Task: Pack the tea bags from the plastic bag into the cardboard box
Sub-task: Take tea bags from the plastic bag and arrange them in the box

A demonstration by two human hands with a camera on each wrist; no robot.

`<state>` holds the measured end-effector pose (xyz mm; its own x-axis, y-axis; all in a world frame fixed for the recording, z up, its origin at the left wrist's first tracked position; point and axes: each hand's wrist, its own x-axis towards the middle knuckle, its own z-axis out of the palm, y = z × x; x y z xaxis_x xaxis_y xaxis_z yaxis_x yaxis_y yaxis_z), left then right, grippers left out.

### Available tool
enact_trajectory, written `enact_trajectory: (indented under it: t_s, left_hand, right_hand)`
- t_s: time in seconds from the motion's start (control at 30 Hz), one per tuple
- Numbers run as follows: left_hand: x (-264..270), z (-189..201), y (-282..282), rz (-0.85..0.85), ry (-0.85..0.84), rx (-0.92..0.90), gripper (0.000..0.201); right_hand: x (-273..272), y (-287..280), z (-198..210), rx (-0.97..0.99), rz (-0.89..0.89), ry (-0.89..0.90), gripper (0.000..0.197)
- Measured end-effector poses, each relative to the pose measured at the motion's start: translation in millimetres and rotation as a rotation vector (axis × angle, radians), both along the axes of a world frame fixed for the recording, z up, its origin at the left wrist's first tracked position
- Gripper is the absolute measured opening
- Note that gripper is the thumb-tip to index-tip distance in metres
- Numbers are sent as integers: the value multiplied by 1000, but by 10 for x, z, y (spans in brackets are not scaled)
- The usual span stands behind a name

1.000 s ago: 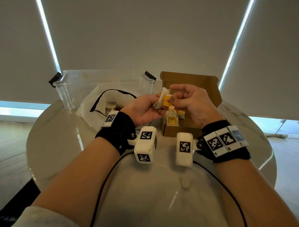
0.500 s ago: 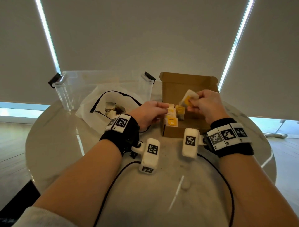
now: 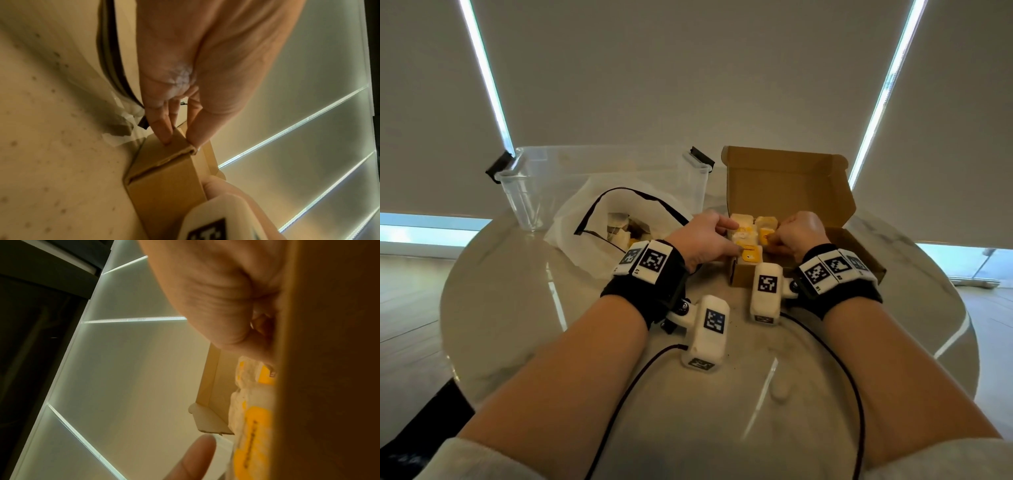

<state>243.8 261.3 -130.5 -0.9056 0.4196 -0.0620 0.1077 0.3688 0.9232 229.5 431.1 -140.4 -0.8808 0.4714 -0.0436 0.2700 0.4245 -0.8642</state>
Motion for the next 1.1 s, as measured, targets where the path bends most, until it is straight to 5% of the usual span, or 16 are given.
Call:
enact_trajectory:
  t_s: [0.23, 0.43, 0.6, 0.7, 0.83, 1.1]
  left_hand:
    - [187, 476, -442, -62, 241, -82, 25]
    - [374, 773, -1134, 408, 558, -272, 33]
    - [370, 638, -1299, 374, 394, -676, 14]
    - [279, 484, -1328, 401, 321, -786, 57]
    - [239, 357, -1330, 464, 305, -791, 98]
    - [228, 244, -1346, 408, 281, -909, 81]
  right_hand:
    - [71, 3, 91, -18, 43, -9, 14]
    - [392, -263, 312, 129, 128, 284, 18]
    - [585, -932, 481, 195, 521, 394, 8]
    - [477, -1331, 450, 294, 753, 285, 12]
    - [175, -1670, 355, 624, 836, 130, 20]
    - [-38, -1963, 300, 800, 957, -174, 34]
